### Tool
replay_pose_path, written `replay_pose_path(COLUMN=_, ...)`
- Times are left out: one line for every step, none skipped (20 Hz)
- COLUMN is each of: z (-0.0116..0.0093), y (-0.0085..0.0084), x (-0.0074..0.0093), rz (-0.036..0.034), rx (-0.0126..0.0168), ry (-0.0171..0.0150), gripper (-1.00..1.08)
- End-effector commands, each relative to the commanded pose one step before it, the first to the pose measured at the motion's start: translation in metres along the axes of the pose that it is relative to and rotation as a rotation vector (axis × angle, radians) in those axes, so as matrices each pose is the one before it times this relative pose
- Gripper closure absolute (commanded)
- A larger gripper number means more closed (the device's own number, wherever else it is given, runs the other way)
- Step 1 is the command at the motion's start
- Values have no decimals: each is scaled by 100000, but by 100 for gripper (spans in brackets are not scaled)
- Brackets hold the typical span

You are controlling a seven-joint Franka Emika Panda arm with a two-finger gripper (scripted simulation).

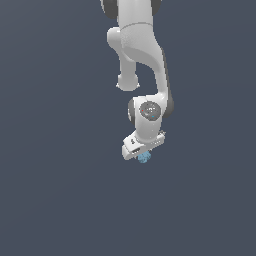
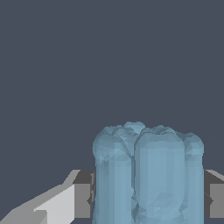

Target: Pick up the object and move it to a goal position.

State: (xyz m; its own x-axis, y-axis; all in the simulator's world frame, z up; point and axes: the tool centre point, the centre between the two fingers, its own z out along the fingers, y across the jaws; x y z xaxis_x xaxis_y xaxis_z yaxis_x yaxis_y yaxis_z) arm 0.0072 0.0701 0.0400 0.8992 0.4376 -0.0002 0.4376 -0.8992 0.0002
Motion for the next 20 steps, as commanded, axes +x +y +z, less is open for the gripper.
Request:
replay_pose_path(z=-84, y=-79, x=316, rz=-62, rx=13, ry=23, gripper=108)
replay_pose_path(z=-58, y=-27, x=196, rz=0, rx=0, ry=0, gripper=108)
replay_pose_path(z=-68, y=-31, x=230, rz=0, rx=0, ry=0, gripper=108)
replay_pose_path(z=-78, y=-36, x=263, rz=0, rx=0, ry=0, gripper=108)
replay_pose_path(z=-87, y=-40, x=296, rz=0, rx=0, ry=0, gripper=108)
replay_pose_path(z=-96, y=-44, x=328, rz=0, rx=0, ry=0, gripper=108)
replay_pose_path(z=-105, y=-48, x=358, rz=0, rx=0, ry=0, gripper=108)
replay_pose_path(z=-114, y=-51, x=388, rz=0, rx=0, ry=0, gripper=108)
replay_pose_path(z=-122, y=-54, x=416, rz=0, rx=0, ry=0, gripper=108)
replay_pose_path(z=-129, y=-57, x=443, rz=0, rx=0, ry=0, gripper=108)
replay_pose_path(z=-136, y=-60, x=468, rz=0, rx=0, ry=0, gripper=108)
replay_pose_path(z=-143, y=-62, x=493, rz=0, rx=0, ry=0, gripper=108)
replay_pose_path(z=-149, y=-65, x=515, rz=0, rx=0, ry=0, gripper=108)
replay_pose_path(z=-154, y=-66, x=536, rz=0, rx=0, ry=0, gripper=108)
replay_pose_path(z=-159, y=-68, x=555, rz=0, rx=0, ry=0, gripper=108)
replay_pose_path(z=-180, y=-31, x=557, rz=55, rx=25, ry=33, gripper=108)
replay_pose_path(z=-160, y=-67, x=563, rz=0, rx=0, ry=0, gripper=108)
replay_pose_path(z=-156, y=-64, x=550, rz=0, rx=0, ry=0, gripper=108)
replay_pose_path(z=-152, y=-62, x=537, rz=0, rx=0, ry=0, gripper=108)
replay_pose_path(z=-147, y=-59, x=524, rz=0, rx=0, ry=0, gripper=108)
